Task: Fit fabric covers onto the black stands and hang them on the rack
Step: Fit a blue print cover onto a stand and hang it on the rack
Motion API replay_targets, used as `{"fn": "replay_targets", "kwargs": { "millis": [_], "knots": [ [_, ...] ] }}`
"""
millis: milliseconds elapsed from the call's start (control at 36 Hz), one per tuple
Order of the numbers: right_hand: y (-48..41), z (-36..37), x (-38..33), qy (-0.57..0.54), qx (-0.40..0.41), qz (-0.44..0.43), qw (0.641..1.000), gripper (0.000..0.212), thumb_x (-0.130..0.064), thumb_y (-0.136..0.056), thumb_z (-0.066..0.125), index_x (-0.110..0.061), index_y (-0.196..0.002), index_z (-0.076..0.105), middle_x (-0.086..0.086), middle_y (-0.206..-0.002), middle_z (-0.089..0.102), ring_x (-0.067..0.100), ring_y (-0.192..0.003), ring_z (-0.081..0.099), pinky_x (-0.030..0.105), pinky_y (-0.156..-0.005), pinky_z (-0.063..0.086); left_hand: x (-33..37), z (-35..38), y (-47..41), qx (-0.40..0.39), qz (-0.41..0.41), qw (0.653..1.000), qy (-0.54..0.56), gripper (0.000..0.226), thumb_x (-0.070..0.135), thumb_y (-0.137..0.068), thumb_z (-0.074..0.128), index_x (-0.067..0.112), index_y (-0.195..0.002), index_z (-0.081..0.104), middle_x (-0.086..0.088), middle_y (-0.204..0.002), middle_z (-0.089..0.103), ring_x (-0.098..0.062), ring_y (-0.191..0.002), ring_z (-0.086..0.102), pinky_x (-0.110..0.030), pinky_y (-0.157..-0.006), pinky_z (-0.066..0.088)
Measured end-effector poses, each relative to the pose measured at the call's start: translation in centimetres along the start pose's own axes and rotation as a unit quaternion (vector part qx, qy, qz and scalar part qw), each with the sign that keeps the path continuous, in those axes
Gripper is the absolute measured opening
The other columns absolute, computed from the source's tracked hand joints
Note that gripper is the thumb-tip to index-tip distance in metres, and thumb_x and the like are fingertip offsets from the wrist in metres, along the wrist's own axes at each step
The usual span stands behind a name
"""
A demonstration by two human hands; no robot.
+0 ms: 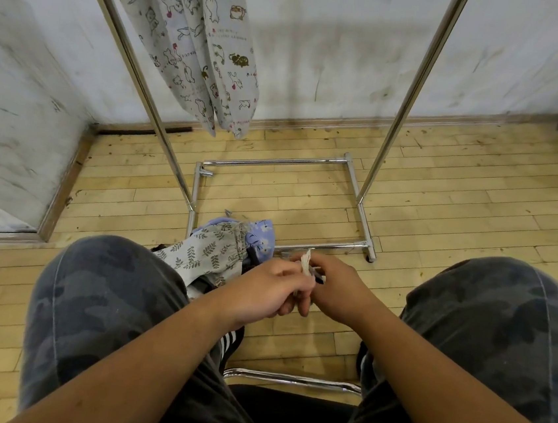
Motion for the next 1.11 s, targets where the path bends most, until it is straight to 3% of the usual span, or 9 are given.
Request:
{"fn": "replay_targets", "kwargs": {
  "millis": [167, 306, 361, 500, 583, 722, 861, 972, 1111],
  "knots": [
    [-0.3, -0.1, 0.7, -0.070, 0.020, 0.034, 0.997, 0.025, -0.015, -0.095, 0.065, -0.034, -0.112, 0.066, -0.009, -0.101, 0.072, 0.000, -0.084, 0.068, 0.013, -0.066, 0.053, -0.1, -0.2, -0.3, -0.002, 0.017, 1.000, -0.012, 0.023, 0.035, -0.105, 0.055, 0.021, -0.094, 0.069, 0.007, -0.072, 0.057, -0.003, -0.059, 0.046, -0.016, -0.056, 0.034],
    [-0.9, -0.1, 0.9, -0.136, 0.029, 0.054, 0.989, 0.023, -0.027, -0.097, 0.064, -0.049, -0.100, 0.065, -0.010, -0.104, 0.073, 0.017, -0.101, 0.071, 0.049, -0.092, 0.060, -0.2, -0.6, -0.8, 0.051, 0.082, 0.993, -0.064, 0.017, 0.026, -0.103, 0.060, 0.013, -0.100, 0.072, 0.001, -0.102, 0.070, 0.002, -0.087, 0.066, -0.012, -0.078, 0.048],
    [-0.8, 0.0, 0.7, -0.158, 0.025, 0.042, 0.986, 0.012, -0.041, -0.099, 0.063, -0.047, -0.108, 0.066, -0.011, -0.107, 0.073, 0.015, -0.103, 0.072, 0.050, -0.095, 0.059, -0.2, -0.8, -0.9, 0.091, 0.106, 0.987, -0.077, 0.019, 0.026, -0.104, 0.058, 0.017, -0.097, 0.074, 0.008, -0.102, 0.072, 0.001, -0.094, 0.066, -0.014, -0.081, 0.049],
    [-0.7, -0.2, 0.2, -0.186, 0.003, 0.059, 0.981, 0.049, -0.070, -0.082, 0.065, -0.047, -0.125, 0.062, -0.008, -0.123, 0.071, 0.011, -0.116, 0.067, 0.044, -0.100, 0.056, 0.4, -1.1, -0.8, 0.151, 0.148, 0.975, -0.073, 0.028, 0.028, -0.106, 0.052, 0.021, -0.087, 0.070, 0.004, -0.101, 0.074, -0.004, -0.096, 0.066, -0.008, -0.081, 0.046],
    [-0.5, -0.2, -0.2, -0.184, -0.022, 0.083, 0.979, 0.030, -0.058, -0.094, 0.063, -0.048, -0.123, 0.062, -0.009, -0.122, 0.069, 0.010, -0.112, 0.065, 0.037, -0.093, 0.055, 0.6, -1.1, -0.8, 0.150, 0.146, 0.977, -0.031, 0.030, 0.028, -0.108, 0.048, 0.016, -0.090, 0.068, 0.003, -0.100, 0.075, -0.010, -0.098, 0.069, -0.023, -0.090, 0.053],
    [-0.1, -0.1, -0.3, -0.188, -0.055, 0.117, 0.974, 0.045, -0.061, -0.092, 0.063, -0.056, -0.136, 0.055, -0.010, -0.136, 0.061, 0.016, -0.123, 0.057, 0.048, -0.100, 0.052, 0.4, -1.1, -0.9, 0.151, 0.109, 0.982, 0.014, 0.037, 0.031, -0.109, 0.044, 0.014, -0.092, 0.071, 0.004, -0.098, 0.077, -0.014, -0.100, 0.071, -0.041, -0.103, 0.051],
    [0.1, 0.0, -1.1, -0.197, -0.063, 0.102, 0.973, 0.031, -0.062, -0.092, 0.064, -0.057, -0.123, 0.065, -0.016, -0.128, 0.066, 0.011, -0.114, 0.062, 0.043, -0.093, 0.058, 0.2, -1.3, -1.0, 0.154, 0.090, 0.979, 0.098, 0.037, 0.031, -0.109, 0.046, 0.012, -0.088, 0.071, -0.008, -0.096, 0.077, -0.027, -0.096, 0.071, -0.049, -0.108, 0.048],
    [0.0, 0.4, -1.1, -0.202, -0.074, 0.082, 0.973, 0.032, -0.051, -0.099, 0.062, -0.045, -0.130, 0.066, -0.019, -0.128, 0.067, -0.001, -0.117, 0.059, 0.030, -0.085, 0.053, -0.2, -1.3, -1.2, 0.132, 0.084, 0.973, 0.169, 0.035, 0.040, -0.097, 0.053, 0.008, -0.093, 0.069, -0.012, -0.092, 0.075, -0.026, -0.087, 0.071, -0.049, -0.099, 0.051],
    [-0.2, 0.5, -0.9, -0.181, -0.075, 0.059, 0.979, 0.032, -0.047, -0.097, 0.062, -0.032, -0.125, 0.069, -0.012, -0.126, 0.071, 0.004, -0.123, 0.061, 0.034, -0.109, 0.047, -0.5, -1.2, -1.2, 0.117, 0.080, 0.973, 0.181, 0.029, 0.028, -0.106, 0.049, 0.008, -0.096, 0.068, -0.009, -0.086, 0.072, -0.024, -0.080, 0.069, -0.043, -0.092, 0.049]
  ]
}}
Point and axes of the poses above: each hand's wrist, its own y-axis away from the middle knuckle, its own z-axis out of the palm, x = y × z, the point moved 1 cm from there along -y, towards the middle knuckle
